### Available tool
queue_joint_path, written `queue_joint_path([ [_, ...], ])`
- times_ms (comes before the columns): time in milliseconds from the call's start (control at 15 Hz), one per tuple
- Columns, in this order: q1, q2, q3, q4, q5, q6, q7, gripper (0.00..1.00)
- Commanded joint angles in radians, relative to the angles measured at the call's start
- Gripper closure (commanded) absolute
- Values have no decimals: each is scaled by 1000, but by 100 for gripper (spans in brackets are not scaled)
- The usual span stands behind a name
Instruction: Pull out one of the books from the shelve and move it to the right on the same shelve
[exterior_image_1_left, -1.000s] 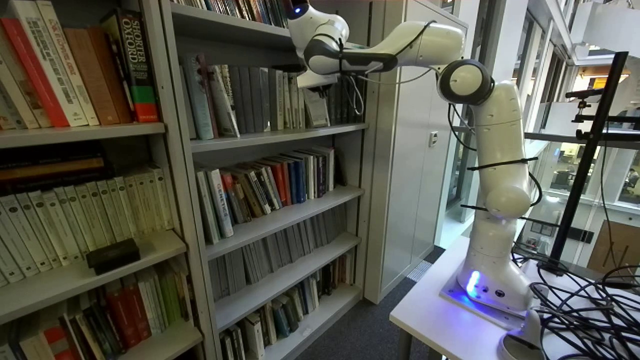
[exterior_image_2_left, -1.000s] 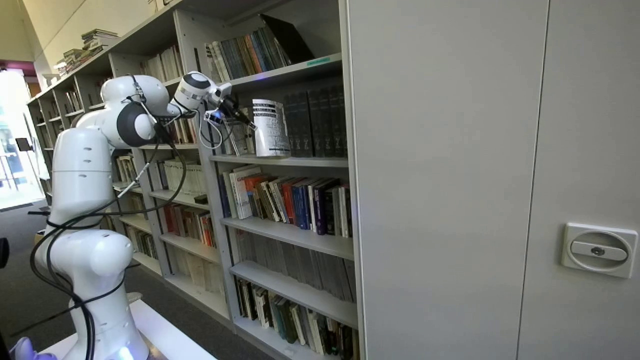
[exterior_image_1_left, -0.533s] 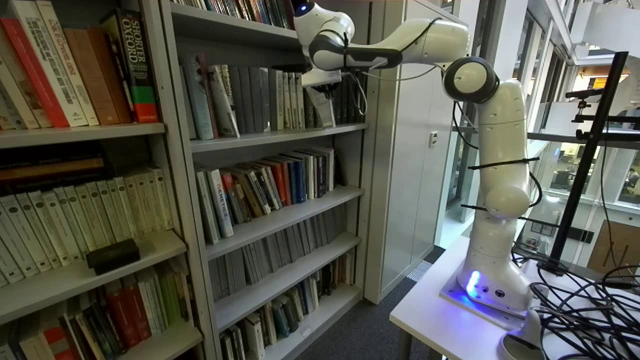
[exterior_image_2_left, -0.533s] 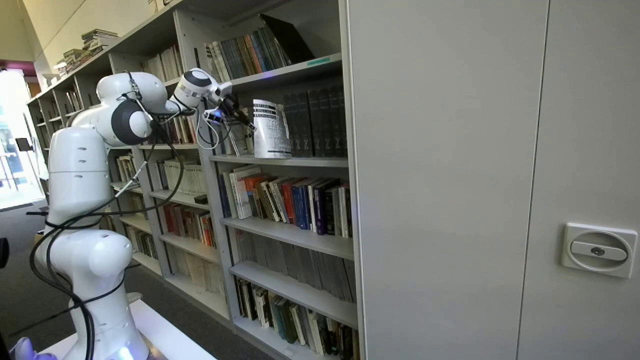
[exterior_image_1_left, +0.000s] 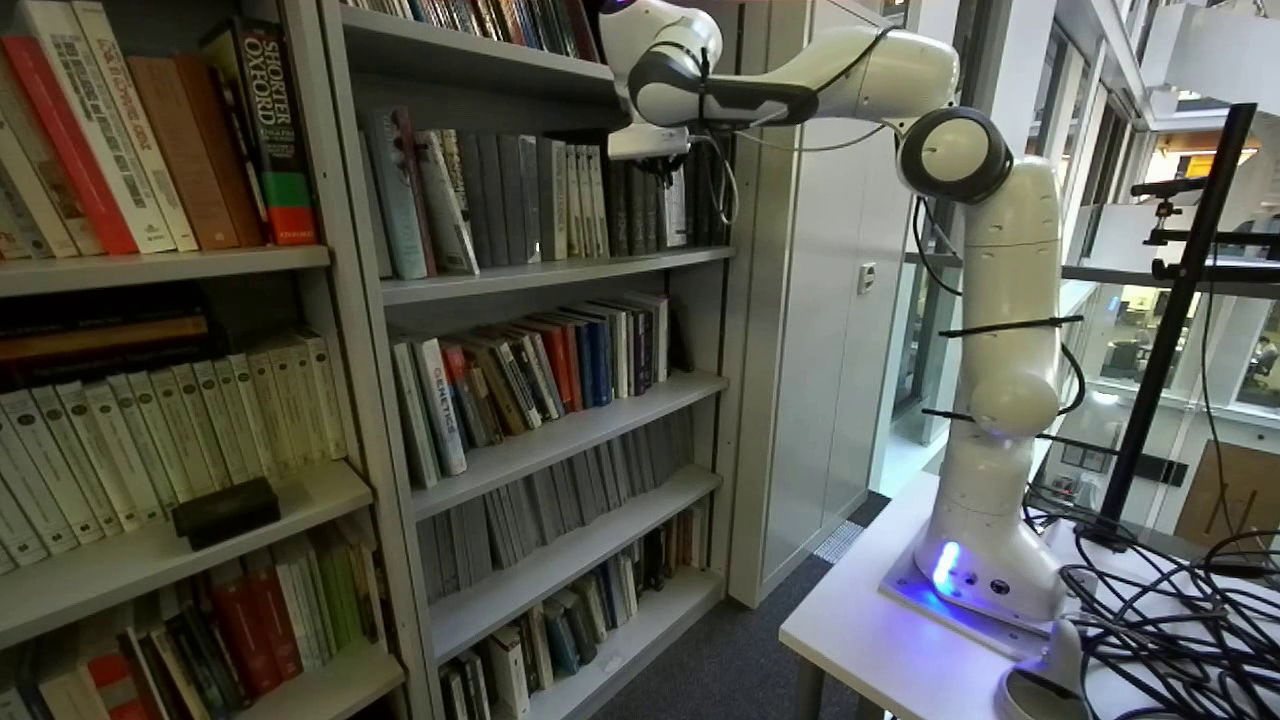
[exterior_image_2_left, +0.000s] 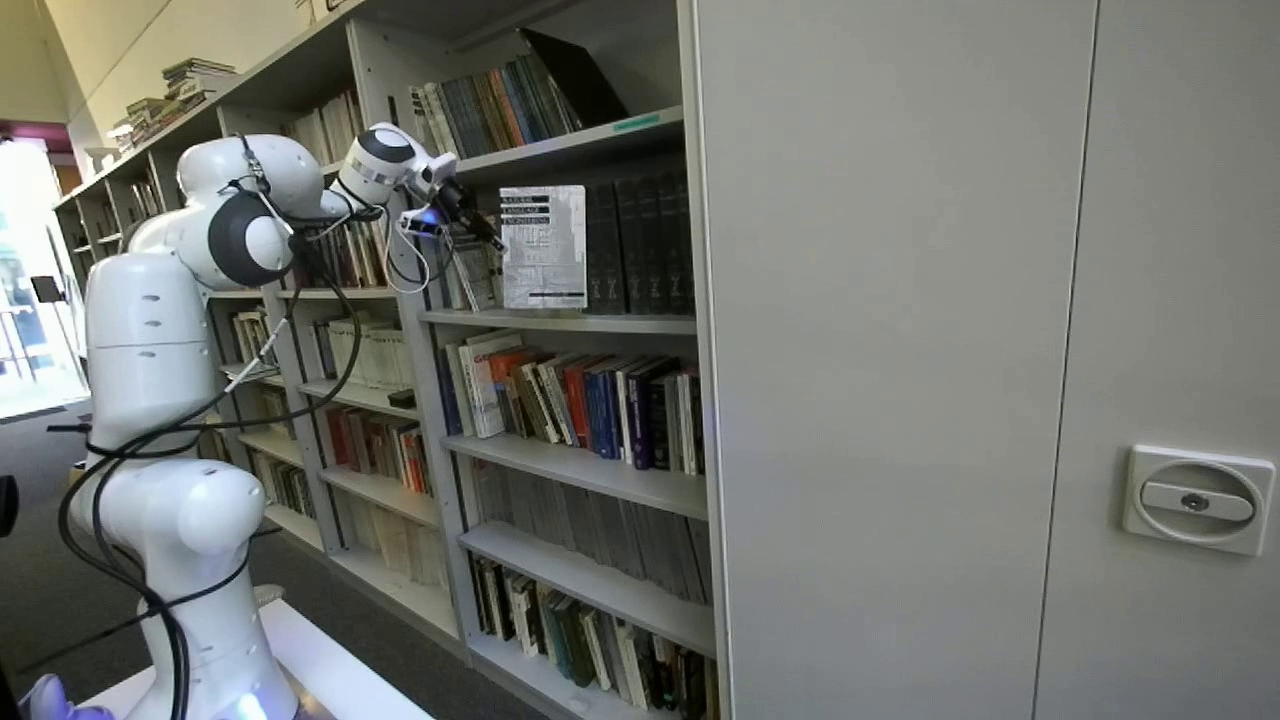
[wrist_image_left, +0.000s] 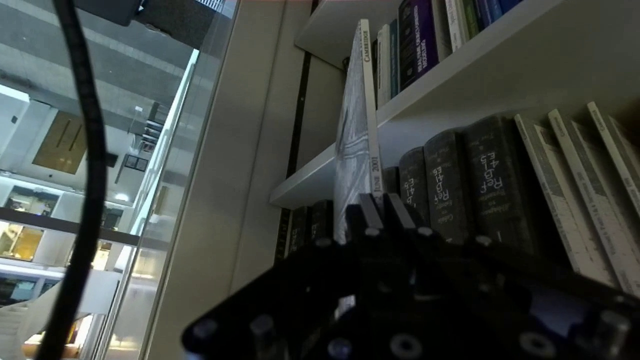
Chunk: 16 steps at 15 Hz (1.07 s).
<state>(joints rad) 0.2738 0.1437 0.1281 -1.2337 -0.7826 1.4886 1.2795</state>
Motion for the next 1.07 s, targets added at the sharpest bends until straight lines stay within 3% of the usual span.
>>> queue_joint_path([
  [0, 2, -40, 9, -22, 28, 33, 5, 98],
  [467, 12, -33, 33, -38, 76, 76, -18, 98],
  [1000, 22, 38, 37, 19, 1, 177, -37, 98],
])
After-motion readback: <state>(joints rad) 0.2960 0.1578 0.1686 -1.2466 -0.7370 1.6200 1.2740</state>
